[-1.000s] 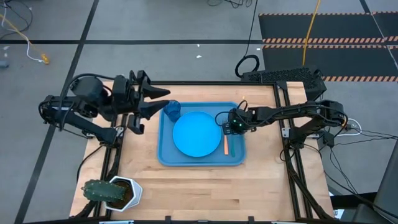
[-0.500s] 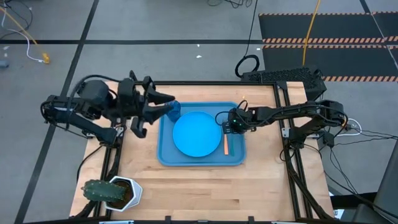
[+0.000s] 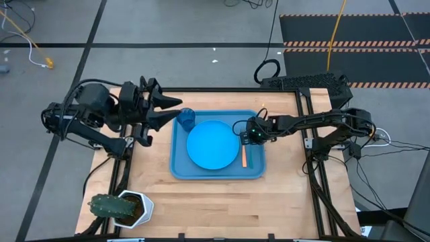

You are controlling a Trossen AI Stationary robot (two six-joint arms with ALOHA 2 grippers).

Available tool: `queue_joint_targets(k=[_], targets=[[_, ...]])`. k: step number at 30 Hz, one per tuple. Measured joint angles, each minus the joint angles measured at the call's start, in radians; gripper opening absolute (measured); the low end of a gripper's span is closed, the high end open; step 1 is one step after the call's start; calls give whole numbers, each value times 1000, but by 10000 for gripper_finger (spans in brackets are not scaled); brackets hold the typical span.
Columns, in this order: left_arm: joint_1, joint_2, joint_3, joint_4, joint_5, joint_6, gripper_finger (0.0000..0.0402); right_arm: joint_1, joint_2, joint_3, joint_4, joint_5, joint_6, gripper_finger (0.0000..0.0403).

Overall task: Pick and place plate/cup/fork/spoon on tray
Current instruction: Put the blue spoon on the blue serving tray to the right of the orange fork

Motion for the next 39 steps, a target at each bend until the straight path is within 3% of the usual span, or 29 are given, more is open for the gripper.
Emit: queue_joint_targets(k=[10, 24, 39], targets=[[-4, 1, 0, -1, 0, -59, 149, 0, 0, 0, -11, 1, 0, 15], [-67, 1, 0, -1, 0, -34, 149, 0, 0, -1, -80, 35, 23, 2], [-75, 1, 0, -39, 0, -8, 149, 0, 0, -106, 86, 49, 128, 1]])
